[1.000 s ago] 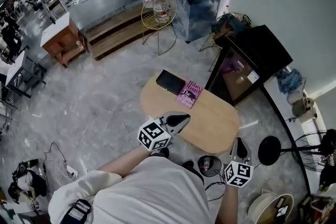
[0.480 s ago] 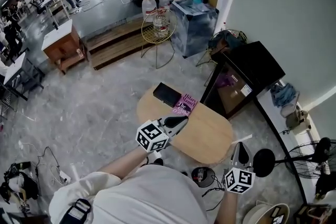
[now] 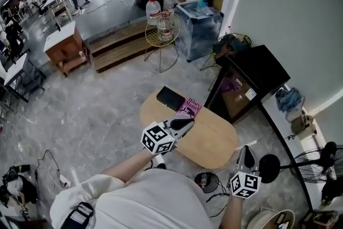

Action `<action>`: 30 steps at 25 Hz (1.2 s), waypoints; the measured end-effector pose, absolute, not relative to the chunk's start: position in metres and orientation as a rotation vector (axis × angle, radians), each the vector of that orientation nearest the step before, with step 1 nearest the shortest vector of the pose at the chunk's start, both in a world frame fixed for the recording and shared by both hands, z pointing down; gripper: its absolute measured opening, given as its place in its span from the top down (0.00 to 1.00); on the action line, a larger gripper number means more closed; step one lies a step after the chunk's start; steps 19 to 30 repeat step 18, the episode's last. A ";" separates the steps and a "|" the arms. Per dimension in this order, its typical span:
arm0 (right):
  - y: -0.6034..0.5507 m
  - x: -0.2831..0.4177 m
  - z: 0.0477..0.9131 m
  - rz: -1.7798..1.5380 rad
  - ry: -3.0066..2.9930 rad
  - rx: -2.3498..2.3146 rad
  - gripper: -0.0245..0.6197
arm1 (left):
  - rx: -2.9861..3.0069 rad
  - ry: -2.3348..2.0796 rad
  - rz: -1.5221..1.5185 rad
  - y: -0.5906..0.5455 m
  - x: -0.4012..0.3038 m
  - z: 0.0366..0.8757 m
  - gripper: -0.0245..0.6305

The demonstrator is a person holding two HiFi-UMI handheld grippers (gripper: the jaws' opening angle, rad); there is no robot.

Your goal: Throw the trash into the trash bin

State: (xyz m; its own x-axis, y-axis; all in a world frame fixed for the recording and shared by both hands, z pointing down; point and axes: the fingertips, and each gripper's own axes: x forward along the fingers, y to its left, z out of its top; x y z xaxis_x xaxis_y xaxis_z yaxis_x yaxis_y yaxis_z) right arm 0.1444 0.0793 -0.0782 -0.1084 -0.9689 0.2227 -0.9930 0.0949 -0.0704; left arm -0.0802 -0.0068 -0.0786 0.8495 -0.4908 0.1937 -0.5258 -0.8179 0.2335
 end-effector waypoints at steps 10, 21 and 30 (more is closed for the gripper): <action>0.080 0.143 -0.079 0.318 -2.230 2.009 0.95 | 2.745 -0.759 0.178 -0.006 -0.080 -0.079 0.95; 0.071 0.148 -0.080 0.315 -2.235 2.004 0.95 | 2.737 -0.762 0.176 -0.014 -0.077 -0.079 0.95; 0.071 0.148 -0.080 0.315 -2.235 2.004 0.95 | 2.737 -0.762 0.176 -0.014 -0.077 -0.079 0.95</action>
